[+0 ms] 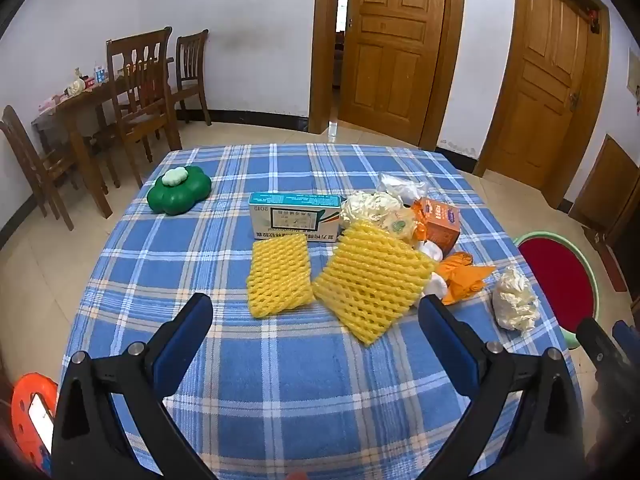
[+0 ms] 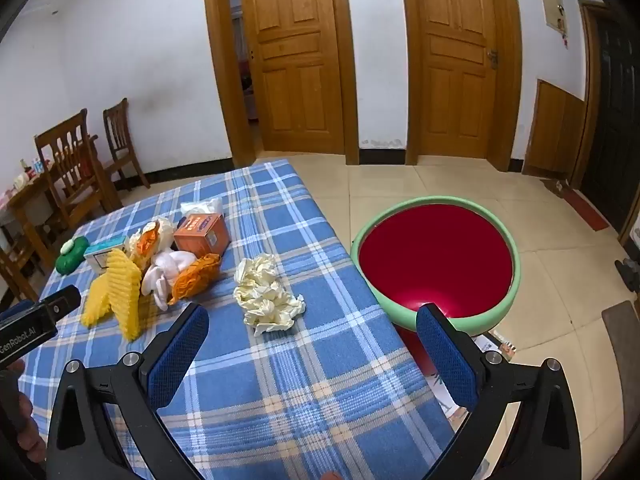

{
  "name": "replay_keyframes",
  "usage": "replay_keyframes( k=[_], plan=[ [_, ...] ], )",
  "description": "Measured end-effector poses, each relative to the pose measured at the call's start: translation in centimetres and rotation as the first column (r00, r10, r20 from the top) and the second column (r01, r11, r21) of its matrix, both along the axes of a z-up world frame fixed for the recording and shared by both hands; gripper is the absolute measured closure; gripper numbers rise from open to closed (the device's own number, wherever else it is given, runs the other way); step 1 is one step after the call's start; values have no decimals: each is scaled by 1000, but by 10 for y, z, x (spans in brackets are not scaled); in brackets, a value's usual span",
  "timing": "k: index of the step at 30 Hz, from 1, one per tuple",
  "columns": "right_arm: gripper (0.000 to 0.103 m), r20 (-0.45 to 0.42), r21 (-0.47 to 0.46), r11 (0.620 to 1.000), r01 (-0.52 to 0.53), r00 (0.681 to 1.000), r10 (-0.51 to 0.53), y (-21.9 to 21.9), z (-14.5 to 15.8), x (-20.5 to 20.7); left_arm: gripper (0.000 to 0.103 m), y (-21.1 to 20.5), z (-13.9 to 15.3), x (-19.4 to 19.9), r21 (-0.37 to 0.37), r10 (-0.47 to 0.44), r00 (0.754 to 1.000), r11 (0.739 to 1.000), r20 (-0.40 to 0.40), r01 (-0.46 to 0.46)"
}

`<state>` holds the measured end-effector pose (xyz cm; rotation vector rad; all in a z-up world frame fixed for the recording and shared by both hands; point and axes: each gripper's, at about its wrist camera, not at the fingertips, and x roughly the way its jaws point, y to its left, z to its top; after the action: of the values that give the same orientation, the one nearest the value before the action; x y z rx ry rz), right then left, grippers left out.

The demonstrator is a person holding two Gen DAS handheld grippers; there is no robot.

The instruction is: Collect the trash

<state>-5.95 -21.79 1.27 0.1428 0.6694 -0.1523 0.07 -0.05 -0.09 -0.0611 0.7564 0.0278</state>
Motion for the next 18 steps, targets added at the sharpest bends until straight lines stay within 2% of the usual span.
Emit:
replay_keyframes(
  k=[2, 18],
  plan=[
    [0, 1, -4, 1000, 2, 1000, -2, -1, 0, -1, 2, 1, 0, 0, -18, -3, 1000, 1000, 8, 3],
    [0, 7, 16, 1000, -2, 1000, 2, -2, 5, -6, 2, 6, 13, -11, -22, -3, 1000, 1000, 5, 3]
  ],
)
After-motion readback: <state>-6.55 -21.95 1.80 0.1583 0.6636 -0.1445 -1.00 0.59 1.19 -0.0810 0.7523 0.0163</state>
